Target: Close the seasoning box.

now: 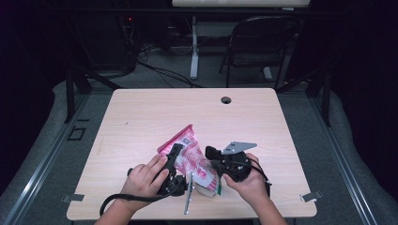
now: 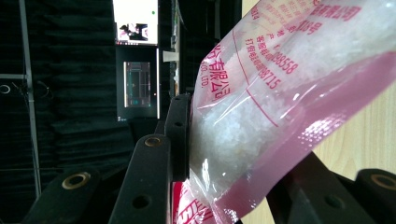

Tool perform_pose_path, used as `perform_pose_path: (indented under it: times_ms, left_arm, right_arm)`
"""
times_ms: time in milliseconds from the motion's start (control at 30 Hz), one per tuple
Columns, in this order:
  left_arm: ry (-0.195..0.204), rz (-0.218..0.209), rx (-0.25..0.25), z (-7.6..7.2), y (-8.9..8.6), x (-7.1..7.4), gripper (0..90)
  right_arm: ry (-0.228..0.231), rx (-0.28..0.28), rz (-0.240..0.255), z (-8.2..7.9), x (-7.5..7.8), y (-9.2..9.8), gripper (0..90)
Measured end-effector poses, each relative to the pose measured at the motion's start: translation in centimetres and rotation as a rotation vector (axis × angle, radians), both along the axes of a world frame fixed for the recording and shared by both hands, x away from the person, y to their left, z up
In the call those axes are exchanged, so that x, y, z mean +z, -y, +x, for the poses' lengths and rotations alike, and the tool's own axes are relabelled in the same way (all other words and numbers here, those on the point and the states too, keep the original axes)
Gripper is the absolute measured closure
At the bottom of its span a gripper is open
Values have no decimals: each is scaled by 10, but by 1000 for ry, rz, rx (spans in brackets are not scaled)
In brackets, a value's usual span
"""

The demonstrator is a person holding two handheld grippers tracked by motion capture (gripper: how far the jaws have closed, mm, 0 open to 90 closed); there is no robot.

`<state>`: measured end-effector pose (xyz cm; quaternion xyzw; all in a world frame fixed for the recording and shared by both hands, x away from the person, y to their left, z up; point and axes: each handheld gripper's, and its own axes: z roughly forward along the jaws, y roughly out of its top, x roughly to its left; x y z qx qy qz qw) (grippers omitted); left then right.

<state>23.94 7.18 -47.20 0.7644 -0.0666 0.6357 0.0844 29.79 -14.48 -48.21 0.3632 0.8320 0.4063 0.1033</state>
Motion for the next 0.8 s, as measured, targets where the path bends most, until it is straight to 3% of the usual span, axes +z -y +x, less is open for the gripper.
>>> perform_pose_path:
  times_ms: [800]
  left_arm:
    - [12,18,-8,-3,2,2,700]
  right_arm:
    - [1,-2,1,0,0,1,900]
